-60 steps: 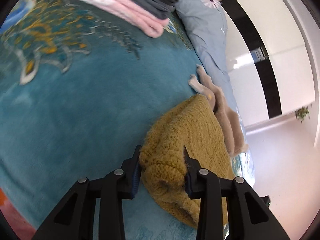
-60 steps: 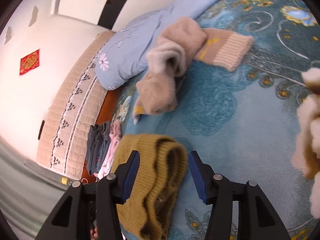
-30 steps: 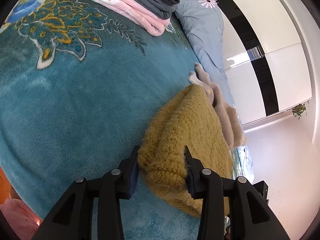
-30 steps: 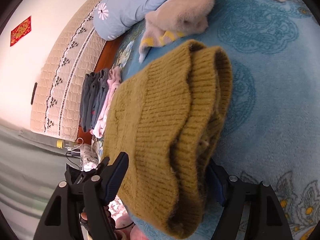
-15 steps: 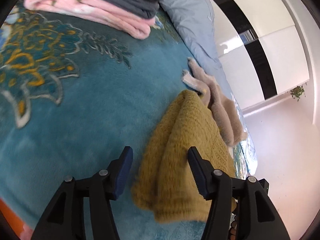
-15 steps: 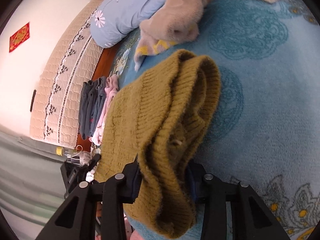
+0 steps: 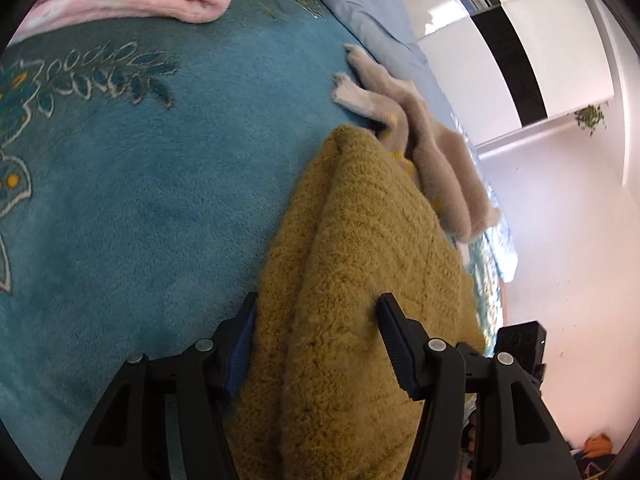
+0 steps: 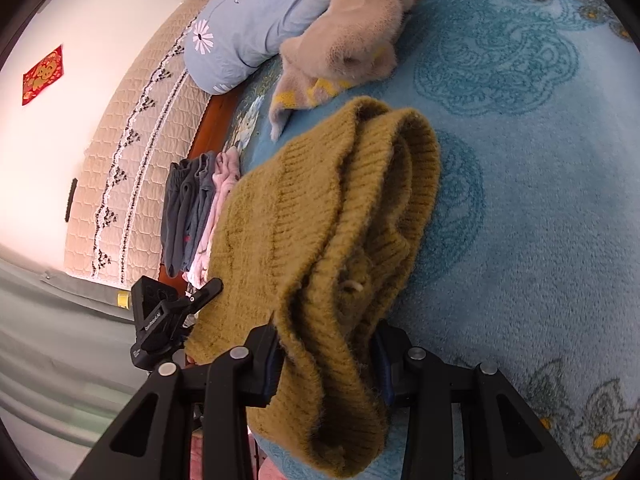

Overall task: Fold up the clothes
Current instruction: 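Grasp the folded mustard sweater bundle edge with both tools and lift, then carry the lifted mustard sweater with both tools toward the folded clothes stack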

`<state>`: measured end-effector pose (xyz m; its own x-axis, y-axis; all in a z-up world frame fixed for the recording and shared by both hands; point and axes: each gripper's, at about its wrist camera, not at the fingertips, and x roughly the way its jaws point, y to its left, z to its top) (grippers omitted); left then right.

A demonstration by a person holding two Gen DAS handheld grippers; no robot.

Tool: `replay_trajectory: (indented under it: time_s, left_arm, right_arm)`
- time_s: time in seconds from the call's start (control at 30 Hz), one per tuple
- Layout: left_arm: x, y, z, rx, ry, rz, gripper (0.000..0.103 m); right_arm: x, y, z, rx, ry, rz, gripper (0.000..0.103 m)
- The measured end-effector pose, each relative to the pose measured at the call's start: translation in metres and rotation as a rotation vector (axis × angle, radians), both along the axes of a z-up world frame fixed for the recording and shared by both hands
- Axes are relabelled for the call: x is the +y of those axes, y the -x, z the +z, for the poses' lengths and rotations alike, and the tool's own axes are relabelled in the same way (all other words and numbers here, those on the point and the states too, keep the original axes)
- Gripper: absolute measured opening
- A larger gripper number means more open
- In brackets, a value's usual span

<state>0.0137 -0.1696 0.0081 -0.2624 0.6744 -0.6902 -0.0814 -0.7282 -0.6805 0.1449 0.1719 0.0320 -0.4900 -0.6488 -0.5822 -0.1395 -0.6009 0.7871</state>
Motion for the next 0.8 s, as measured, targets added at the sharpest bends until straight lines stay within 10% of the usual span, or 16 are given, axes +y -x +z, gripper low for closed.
replay_trajectory:
  time_s: [0.3,0.8]
  left_arm:
    - [0.011,-0.012,0.024,0.12,0.118,-0.066,0.032]
    - [-0.034,-0.041,0.102,0.317,0.077,0.012,0.03]
  right_arm:
    - [-0.005,0.0,0.011,-0.019,-0.053,-0.043,0.039]
    - [-0.045,0.031,0.122,0.159,-0.167,0.016,0.036]
